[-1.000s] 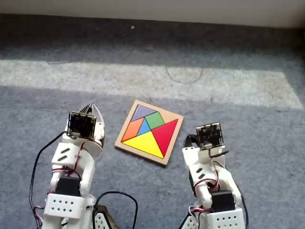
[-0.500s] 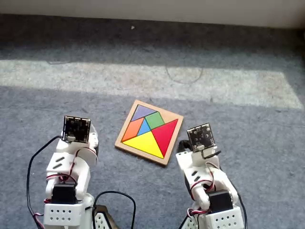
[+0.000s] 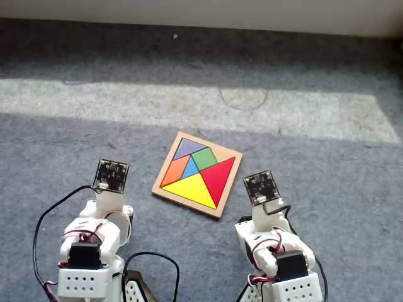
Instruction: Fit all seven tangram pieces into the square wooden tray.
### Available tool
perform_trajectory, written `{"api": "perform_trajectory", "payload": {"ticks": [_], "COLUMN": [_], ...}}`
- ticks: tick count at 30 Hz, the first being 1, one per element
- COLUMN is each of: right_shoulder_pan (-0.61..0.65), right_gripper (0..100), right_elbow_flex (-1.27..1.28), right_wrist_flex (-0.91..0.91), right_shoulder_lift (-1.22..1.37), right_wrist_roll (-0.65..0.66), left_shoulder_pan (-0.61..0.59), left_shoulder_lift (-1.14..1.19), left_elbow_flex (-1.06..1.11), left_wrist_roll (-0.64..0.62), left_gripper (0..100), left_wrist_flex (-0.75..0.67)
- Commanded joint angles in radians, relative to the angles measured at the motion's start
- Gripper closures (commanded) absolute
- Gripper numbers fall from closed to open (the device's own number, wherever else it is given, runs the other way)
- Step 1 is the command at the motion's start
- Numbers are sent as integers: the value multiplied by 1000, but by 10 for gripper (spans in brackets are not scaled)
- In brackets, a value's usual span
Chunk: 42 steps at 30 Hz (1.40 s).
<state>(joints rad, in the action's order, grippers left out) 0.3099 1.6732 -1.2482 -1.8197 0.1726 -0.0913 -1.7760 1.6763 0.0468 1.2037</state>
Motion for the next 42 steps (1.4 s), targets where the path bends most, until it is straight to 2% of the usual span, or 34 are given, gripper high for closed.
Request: {"api": "perform_trajectory", "payload": {"ticks": [1, 4, 42], "right_shoulder_pan": [-15, -15, -15], "right_gripper": [978, 978, 978], "right_elbow_flex": [150, 150, 151], "right_wrist_flex": [-7, -7, -7], "right_shoulder_lift": [-16, -16, -16], "right_wrist_roll": [11, 11, 11], "left_shoulder_pan": [-13, -13, -12], "left_shoulder_lift": [-41, -39, -42], "left_elbow_flex": [19, 19, 19], "left_wrist_roll": [-9, -9, -11], "left_gripper": [993, 993, 993], "left_wrist_flex": [77, 110, 112]}}
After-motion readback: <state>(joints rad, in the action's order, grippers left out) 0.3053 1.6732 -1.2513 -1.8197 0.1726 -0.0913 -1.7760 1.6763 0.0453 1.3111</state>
